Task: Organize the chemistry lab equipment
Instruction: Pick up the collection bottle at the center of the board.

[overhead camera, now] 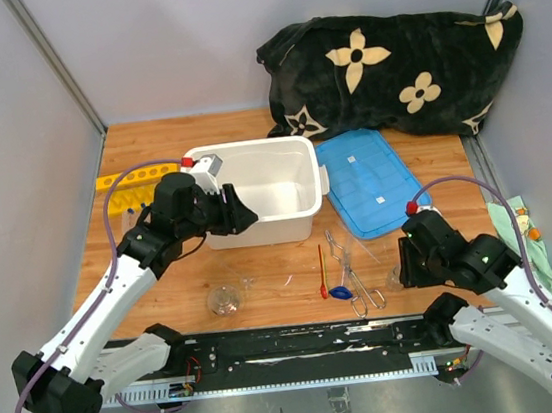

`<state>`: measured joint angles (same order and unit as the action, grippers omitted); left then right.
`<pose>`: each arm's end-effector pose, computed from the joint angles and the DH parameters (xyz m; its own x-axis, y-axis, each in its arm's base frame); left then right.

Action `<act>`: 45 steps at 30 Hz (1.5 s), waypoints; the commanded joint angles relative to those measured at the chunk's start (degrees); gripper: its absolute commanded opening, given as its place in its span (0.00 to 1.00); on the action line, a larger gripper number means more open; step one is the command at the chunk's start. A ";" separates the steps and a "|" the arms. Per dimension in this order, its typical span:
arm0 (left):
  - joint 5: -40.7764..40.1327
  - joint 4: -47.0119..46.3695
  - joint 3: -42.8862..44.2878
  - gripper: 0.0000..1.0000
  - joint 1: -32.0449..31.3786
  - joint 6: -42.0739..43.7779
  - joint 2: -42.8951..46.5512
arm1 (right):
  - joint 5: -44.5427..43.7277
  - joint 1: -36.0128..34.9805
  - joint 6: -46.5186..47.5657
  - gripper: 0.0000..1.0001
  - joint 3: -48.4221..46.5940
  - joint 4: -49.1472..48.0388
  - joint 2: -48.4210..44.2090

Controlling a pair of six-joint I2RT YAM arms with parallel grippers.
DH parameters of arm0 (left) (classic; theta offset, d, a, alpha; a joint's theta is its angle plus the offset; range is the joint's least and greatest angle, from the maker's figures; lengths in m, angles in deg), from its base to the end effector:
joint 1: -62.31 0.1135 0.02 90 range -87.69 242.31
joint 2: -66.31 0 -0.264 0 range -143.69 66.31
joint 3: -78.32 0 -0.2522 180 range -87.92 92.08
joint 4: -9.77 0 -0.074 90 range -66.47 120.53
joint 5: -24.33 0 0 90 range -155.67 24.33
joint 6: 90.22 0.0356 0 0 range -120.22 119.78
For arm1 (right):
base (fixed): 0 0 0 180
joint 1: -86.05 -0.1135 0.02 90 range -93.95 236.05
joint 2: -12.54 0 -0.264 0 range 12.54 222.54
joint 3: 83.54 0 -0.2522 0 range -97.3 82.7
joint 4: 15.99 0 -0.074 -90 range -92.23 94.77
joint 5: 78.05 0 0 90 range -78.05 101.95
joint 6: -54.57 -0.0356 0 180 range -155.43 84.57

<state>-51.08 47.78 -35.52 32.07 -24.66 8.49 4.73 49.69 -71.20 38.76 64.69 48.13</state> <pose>0.1883 -0.1201 0.3198 -0.6692 -0.0733 -0.7394 0.4389 0.7639 -0.4730 0.0799 0.0533 0.2688 -0.8705 0.0793 -0.4858 -0.0327 0.9754 0.2178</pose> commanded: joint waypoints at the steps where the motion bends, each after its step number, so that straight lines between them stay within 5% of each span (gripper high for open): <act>1: -1.81 -2.33 1.13 0.49 -0.35 0.57 0.39 | -3.38 -0.38 -3.17 0.36 -0.70 -1.75 1.76; 13: -4.44 2.68 10.87 0.50 -0.35 1.67 0.17 | -8.52 0.32 -8.03 0.34 -3.19 0.59 4.50; 45: -4.88 2.62 12.54 0.51 -0.35 2.56 1.53 | -11.15 4.45 -11.93 0.34 2.04 -4.75 11.42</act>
<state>-55.59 50.25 -24.92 32.07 -23.20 9.27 -5.08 52.47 -82.04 39.81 59.48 60.02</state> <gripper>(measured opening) 0.507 0.347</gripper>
